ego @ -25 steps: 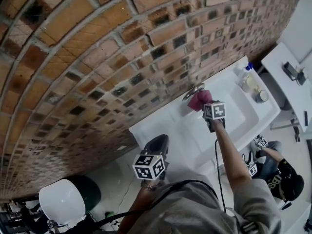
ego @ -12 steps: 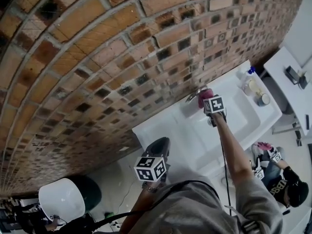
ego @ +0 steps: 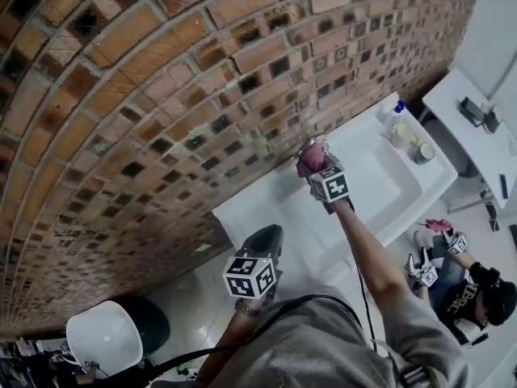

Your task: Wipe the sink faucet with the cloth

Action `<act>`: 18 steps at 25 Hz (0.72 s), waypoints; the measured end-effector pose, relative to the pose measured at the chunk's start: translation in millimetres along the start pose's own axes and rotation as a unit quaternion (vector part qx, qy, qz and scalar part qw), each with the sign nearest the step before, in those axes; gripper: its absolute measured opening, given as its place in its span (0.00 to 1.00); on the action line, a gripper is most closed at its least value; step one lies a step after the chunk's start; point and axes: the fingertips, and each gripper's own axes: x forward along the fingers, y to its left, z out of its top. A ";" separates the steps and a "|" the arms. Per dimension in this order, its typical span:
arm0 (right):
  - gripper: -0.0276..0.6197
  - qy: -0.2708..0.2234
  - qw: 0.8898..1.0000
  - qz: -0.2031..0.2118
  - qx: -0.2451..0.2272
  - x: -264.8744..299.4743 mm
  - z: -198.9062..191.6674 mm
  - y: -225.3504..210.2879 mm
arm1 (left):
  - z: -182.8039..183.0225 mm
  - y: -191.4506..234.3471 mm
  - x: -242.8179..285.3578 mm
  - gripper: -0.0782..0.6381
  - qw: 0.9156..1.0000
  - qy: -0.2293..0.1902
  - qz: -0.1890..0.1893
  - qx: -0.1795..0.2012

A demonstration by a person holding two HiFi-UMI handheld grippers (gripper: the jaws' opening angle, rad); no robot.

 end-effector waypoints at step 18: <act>0.17 -0.134 0.964 0.142 0.179 -189.2 -91.4 180.2 | -76.4 -60.0 -62.0 0.18 0.999 0.014 -0.031 0.014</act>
